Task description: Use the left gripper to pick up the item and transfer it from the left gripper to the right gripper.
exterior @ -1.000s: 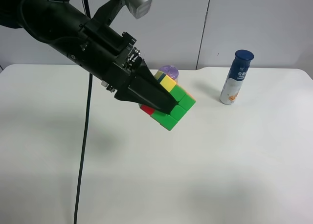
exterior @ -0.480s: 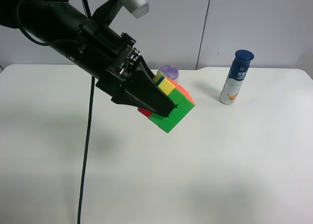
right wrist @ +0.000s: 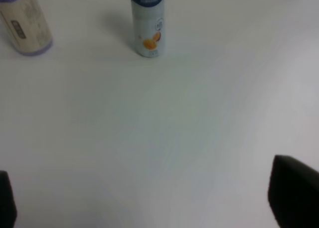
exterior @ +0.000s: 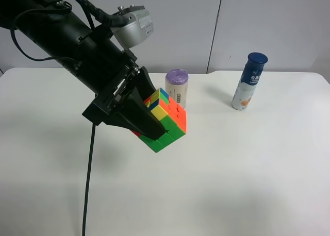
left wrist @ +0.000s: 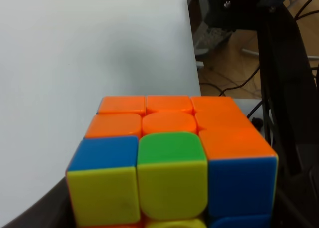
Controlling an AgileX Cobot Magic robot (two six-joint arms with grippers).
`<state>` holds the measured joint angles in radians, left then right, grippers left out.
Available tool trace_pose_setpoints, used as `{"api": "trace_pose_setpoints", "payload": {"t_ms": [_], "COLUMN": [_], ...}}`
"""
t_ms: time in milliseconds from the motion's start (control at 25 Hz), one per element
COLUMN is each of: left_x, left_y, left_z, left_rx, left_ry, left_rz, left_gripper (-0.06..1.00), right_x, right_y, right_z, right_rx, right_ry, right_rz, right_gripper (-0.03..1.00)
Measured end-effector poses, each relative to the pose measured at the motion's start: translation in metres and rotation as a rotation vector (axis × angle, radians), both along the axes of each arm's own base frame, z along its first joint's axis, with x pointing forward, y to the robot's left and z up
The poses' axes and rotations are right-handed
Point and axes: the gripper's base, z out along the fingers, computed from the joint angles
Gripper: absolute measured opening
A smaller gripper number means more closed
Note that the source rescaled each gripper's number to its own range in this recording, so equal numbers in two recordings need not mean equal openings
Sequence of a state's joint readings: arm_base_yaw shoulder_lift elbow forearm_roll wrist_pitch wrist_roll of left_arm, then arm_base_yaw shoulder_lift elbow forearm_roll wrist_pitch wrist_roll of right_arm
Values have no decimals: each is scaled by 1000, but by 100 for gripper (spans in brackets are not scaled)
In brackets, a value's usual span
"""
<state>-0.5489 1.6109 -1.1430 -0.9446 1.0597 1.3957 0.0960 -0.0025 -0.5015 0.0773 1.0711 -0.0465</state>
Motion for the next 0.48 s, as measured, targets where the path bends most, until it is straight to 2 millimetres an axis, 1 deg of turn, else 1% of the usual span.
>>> {"api": "trace_pose_setpoints", "payload": {"t_ms": [160, 280, 360, 480], "left_x": [0, 0, 0, 0], "left_y": [0, 0, 0, 0], "left_z": [0, 0, 0, 0], "left_rx": [0, 0, -2, -4], "left_ry": [-18, -28, -40, -48], "left_rz": [-16, -25, -35, -43], "left_gripper": [0, 0, 0, 0], "right_x": [0, -1, -1, 12], "right_y": [0, 4, 8, 15], "right_z": [0, 1, 10, 25], "right_rx": [1, 49, 117, 206], "right_ry": [0, 1, 12, 88], "right_rz": [1, 23, 40, 52], "right_gripper": [100, 100, 100, 100]}}
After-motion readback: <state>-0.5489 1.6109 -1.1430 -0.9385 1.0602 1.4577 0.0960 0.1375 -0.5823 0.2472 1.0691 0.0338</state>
